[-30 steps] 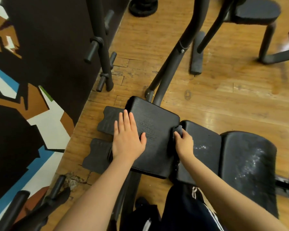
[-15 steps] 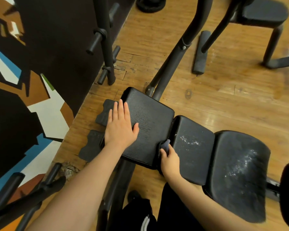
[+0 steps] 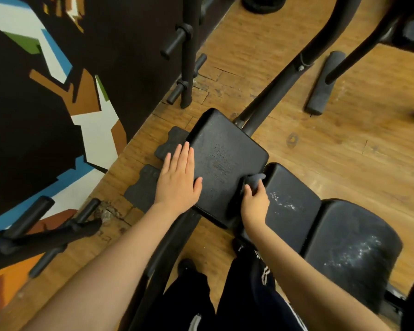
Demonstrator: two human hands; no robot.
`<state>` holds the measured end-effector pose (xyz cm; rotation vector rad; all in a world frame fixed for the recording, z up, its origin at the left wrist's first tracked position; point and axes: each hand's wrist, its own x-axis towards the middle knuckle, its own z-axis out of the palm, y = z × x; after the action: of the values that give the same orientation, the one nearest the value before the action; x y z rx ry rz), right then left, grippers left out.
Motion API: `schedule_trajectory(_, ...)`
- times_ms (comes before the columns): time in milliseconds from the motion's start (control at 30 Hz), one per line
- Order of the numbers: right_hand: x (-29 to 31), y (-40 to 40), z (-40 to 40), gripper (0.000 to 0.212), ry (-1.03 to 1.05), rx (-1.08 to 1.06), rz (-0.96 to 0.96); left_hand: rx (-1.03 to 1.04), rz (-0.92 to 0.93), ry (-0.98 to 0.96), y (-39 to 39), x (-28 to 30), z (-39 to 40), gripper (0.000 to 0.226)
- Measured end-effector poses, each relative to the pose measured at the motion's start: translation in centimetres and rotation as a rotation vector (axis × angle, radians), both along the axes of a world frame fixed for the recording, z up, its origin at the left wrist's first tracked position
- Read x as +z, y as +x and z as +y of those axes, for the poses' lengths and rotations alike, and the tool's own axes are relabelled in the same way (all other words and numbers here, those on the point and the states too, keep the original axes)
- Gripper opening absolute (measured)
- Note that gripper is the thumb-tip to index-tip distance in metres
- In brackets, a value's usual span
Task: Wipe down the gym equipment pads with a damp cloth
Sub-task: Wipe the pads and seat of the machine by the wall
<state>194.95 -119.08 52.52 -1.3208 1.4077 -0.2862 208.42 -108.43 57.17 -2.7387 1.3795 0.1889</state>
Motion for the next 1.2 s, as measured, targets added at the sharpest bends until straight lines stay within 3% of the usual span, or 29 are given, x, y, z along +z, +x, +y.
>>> schedule_trajectory(167, -0.7, -3.1, 4.8, 0.042, 0.082, 0.085, 0.031, 0.038, 0.016, -0.023, -0.4, -0.2, 0.2, 0.07)
schedule_trajectory(367, -1.4, -0.1, -2.2, 0.033, 0.073, -0.052, 0.004, 0.057, -0.027, -0.03, -1.4, -0.8, 2.2, 0.072)
schedule_trajectory(467, -0.9, 1.2, -5.4, 0.019, 0.096, -0.09, -0.016, 0.085, -0.049, -0.033, -2.3, -1.1, 3.3, 0.076)
schedule_trajectory(567, -0.8, 1.3, -5.0, 0.027, 0.123, -0.098, 0.02, 0.158, -0.04, -0.04, -3.2, -1.3, 3.9, 0.084)
schedule_trajectory(633, -0.7, 0.7, -3.1, 0.022, 0.096, -0.017, 0.064, 0.223, -0.01, -0.07, -3.8, -1.6, 3.9, 0.086)
schedule_trajectory(700, -0.6, -0.5, -0.7, 0.035, 0.111, 0.089, 0.115, 0.263, 0.016, -0.103, -4.2, -1.7, 3.7, 0.084)
schedule_trajectory(833, 0.1, -2.7, 1.5, 0.026, 0.313, 0.214, 0.145, 0.283, 0.032, -0.119, -4.5, -2.0, 3.4, 0.082)
schedule_trajectory(933, 2.0, -2.8, -0.8, 0.017, 0.61, 0.088, 0.109, 0.306, 0.051, -0.108, -4.6, -2.0, 3.3, 0.082)
schedule_trajectory(1033, 4.3, -2.8, -3.0, 0.029, 0.696, 0.207, 0.078, 0.377, 0.104, -0.148, -5.3, -1.5, 3.3, 0.079)
schedule_trajectory(1133, 7.1, -1.0, -3.4, 0.024, 0.533, 0.435, 0.03, 0.518, 0.197, -0.261, -6.8, -1.2, 4.1, 0.07)
schedule_trajectory(1200, 8.6, 1.7, -2.7, 0.018, 0.197, 0.618, -0.085, 0.563, 0.242, -0.266, -7.9, -1.3, 4.4, 0.071)
